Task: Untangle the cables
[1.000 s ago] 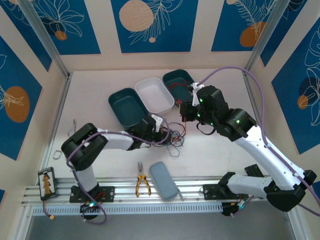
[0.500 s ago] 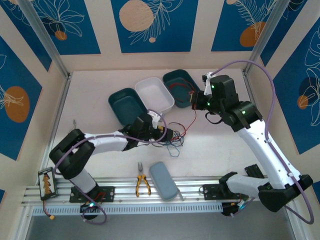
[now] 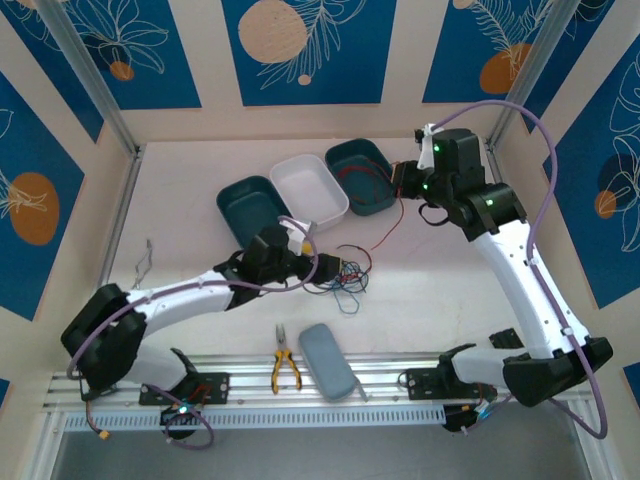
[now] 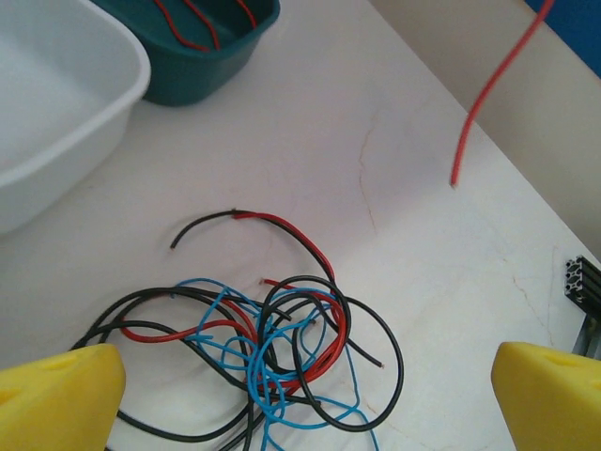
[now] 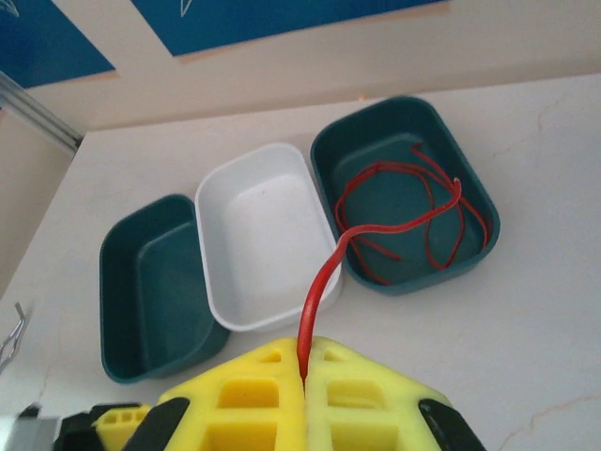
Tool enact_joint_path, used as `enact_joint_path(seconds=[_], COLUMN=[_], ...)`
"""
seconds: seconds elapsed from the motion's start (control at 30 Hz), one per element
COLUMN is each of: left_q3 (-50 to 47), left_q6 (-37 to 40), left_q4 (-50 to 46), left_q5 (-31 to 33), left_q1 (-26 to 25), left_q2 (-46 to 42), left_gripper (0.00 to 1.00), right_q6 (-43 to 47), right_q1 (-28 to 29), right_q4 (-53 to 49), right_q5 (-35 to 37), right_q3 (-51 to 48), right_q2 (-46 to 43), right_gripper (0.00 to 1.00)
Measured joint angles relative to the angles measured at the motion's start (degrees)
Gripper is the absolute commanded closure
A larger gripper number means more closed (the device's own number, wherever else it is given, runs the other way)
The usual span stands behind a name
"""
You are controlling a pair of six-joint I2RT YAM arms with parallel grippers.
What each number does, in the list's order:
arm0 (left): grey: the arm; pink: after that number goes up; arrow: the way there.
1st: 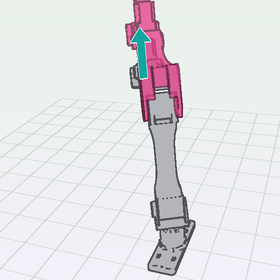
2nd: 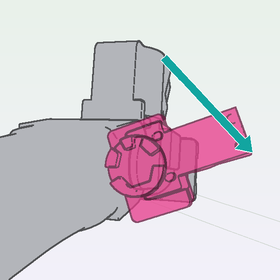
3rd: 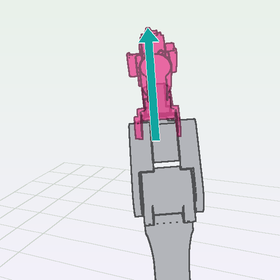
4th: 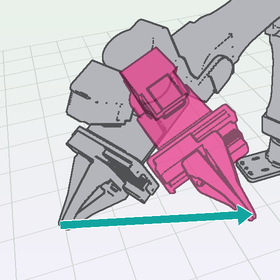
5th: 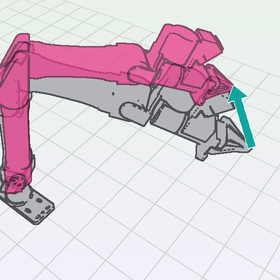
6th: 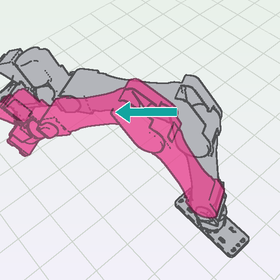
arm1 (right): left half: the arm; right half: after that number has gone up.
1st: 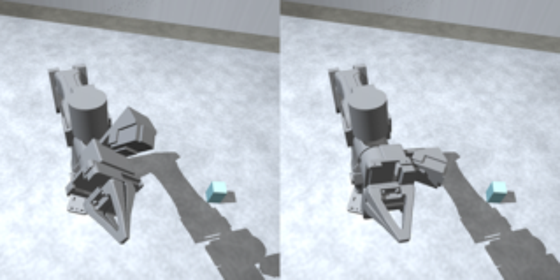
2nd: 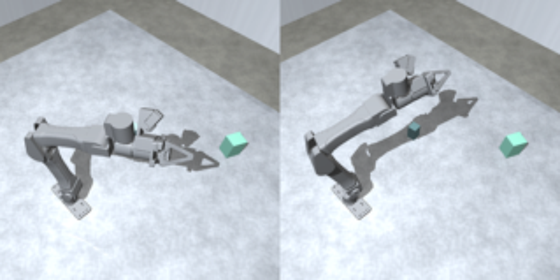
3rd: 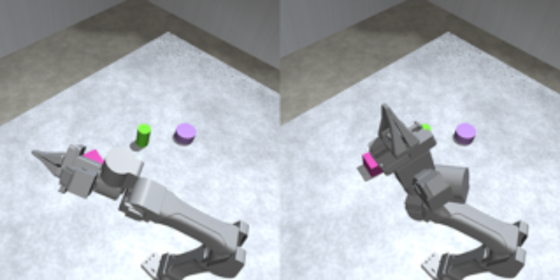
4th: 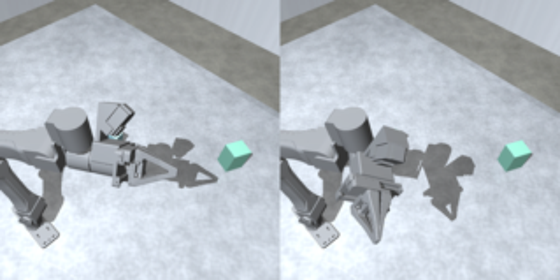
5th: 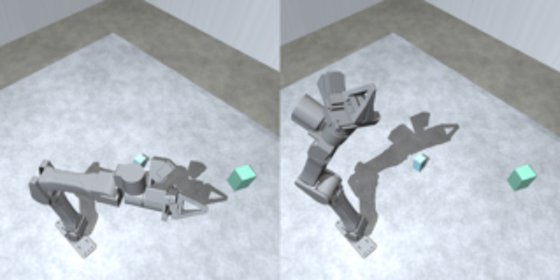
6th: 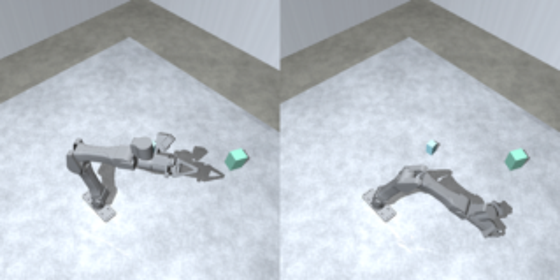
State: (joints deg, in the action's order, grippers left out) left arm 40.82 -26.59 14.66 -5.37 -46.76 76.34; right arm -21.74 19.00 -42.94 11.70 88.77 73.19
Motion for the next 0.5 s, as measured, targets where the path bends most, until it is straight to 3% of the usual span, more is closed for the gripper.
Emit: enact_joint_path(seconds=[0.5], left_q3=[-3.8], left_q6=[2.8], left_q4=[-8.3], left_q5=[12.4], left_q1=[0.0], left_q2=[-12.7], left_gripper=[0.00], right_q6=[3.6], right_q1=[-5.7], right_q4=[3.3], right_q5=[-1.7], right_q3=[9.5], right_q2=[13.8], right_gripper=[1.00])
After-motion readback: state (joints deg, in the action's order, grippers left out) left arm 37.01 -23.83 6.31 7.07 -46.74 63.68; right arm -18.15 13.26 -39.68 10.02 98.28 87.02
